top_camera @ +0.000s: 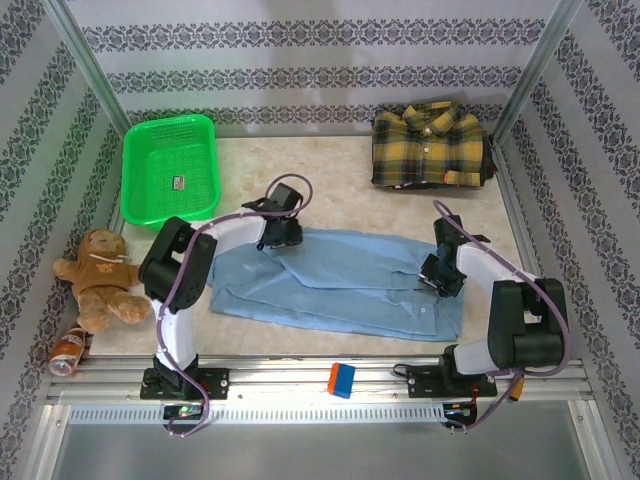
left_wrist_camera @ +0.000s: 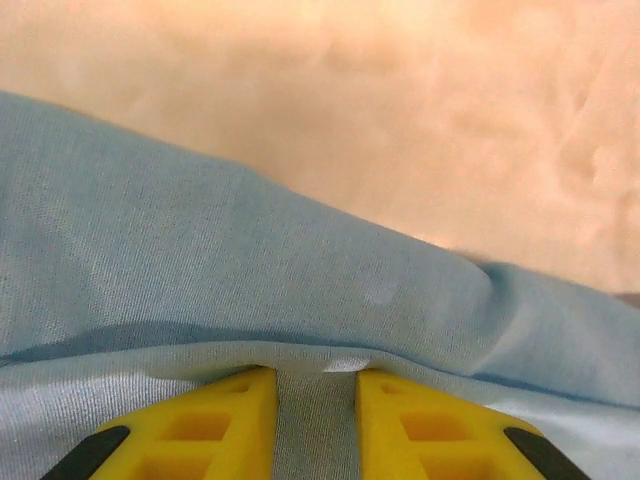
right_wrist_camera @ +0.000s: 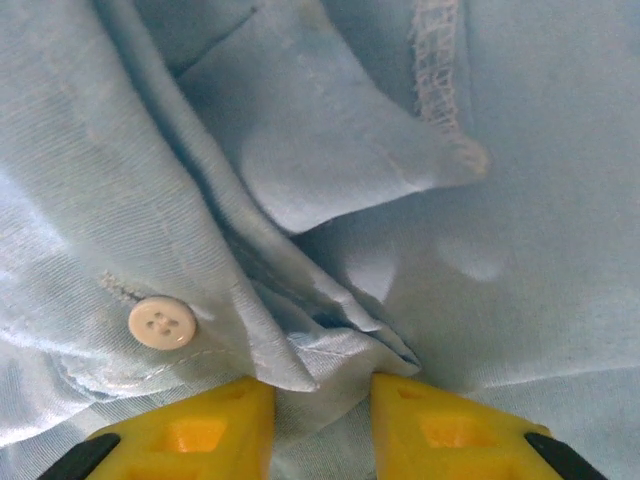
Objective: Fold and stack the long sleeve shirts
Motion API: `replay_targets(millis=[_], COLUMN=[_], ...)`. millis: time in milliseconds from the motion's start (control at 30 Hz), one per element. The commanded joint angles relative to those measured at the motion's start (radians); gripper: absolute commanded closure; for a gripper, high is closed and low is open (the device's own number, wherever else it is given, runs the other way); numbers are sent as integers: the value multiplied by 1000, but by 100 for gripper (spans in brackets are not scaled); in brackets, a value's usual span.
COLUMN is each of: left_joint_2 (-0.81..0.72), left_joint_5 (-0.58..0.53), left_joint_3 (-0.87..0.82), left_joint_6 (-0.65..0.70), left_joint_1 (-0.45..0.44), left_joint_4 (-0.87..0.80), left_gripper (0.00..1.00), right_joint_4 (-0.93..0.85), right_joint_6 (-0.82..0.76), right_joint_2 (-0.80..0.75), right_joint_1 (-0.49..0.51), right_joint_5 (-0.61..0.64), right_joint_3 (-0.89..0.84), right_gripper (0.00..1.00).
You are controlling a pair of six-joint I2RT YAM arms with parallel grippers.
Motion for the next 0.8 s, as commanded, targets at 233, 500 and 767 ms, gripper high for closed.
replay_targets(millis=[233,500,767], left_joint_2=[337,531,610], left_joint_5=[-7,138,331], left_joint_3=[477,773,919], left_joint_6=[133,250,328], left_joint_1=[75,83,83], left_joint_4=[-120,-102,-39], left_gripper=[73,76,79], right_joint_4=[-84,-8,229], right_joint_6=[201,494,863], right_joint_2=[-195,-192,-47], right_joint_1=[105,385,780], right_joint_5=[-49,-57,-11], right_joint_3=[-144,-173,-120], right_gripper=[67,67,67])
